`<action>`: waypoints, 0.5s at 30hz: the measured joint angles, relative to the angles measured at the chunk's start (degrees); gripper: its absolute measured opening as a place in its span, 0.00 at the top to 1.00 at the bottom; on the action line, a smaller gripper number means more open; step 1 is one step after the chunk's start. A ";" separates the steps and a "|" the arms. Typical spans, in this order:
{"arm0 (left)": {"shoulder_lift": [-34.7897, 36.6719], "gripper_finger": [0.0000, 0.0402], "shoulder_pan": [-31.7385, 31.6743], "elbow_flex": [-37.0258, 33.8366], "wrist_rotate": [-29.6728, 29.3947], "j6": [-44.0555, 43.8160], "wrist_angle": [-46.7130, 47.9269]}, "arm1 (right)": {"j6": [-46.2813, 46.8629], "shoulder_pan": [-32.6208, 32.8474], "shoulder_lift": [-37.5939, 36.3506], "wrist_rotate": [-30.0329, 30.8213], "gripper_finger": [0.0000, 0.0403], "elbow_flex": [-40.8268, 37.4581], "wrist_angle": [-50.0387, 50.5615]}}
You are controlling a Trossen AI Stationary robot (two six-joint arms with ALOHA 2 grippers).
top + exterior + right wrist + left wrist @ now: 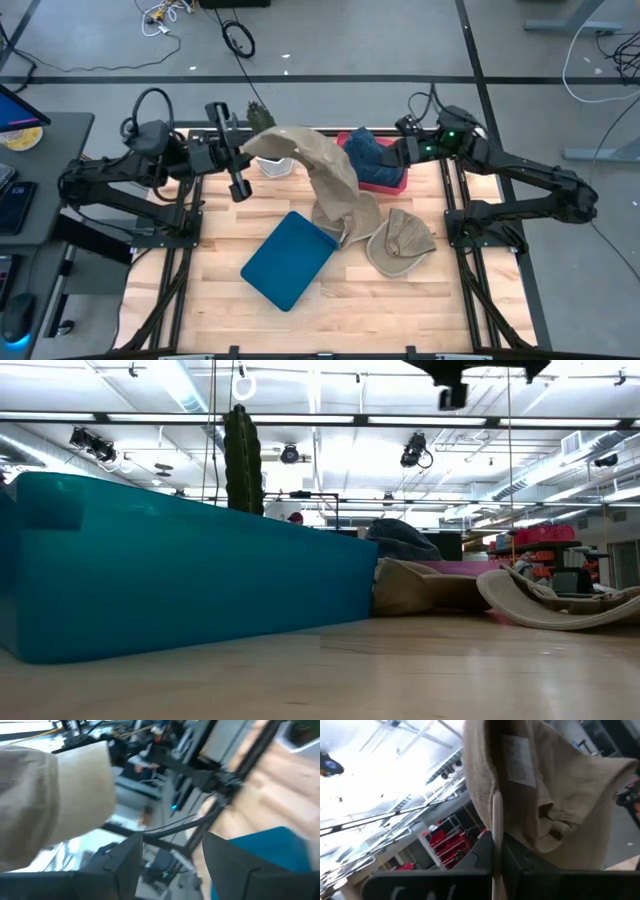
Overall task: Pick & Place hat
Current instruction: Put the left brown cap into the blue bin
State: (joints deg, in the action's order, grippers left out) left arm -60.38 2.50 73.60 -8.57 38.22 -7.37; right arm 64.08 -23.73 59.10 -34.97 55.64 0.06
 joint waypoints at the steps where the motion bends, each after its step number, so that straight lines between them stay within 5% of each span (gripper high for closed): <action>1: -0.49 0.97 0.00 0.00 0.90 -0.04 -1.11 | 0.72 0.34 1.12 -1.07 0.48 0.00 -2.11; 15: -4.69 0.97 0.00 0.00 8.68 -0.47 -15.36 | 22.73 4.26 18.34 -8.06 0.48 0.00 -50.43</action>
State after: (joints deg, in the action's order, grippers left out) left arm -65.07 2.50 73.60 0.11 37.74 -22.72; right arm 86.82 -19.47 77.43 -43.03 55.64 -50.37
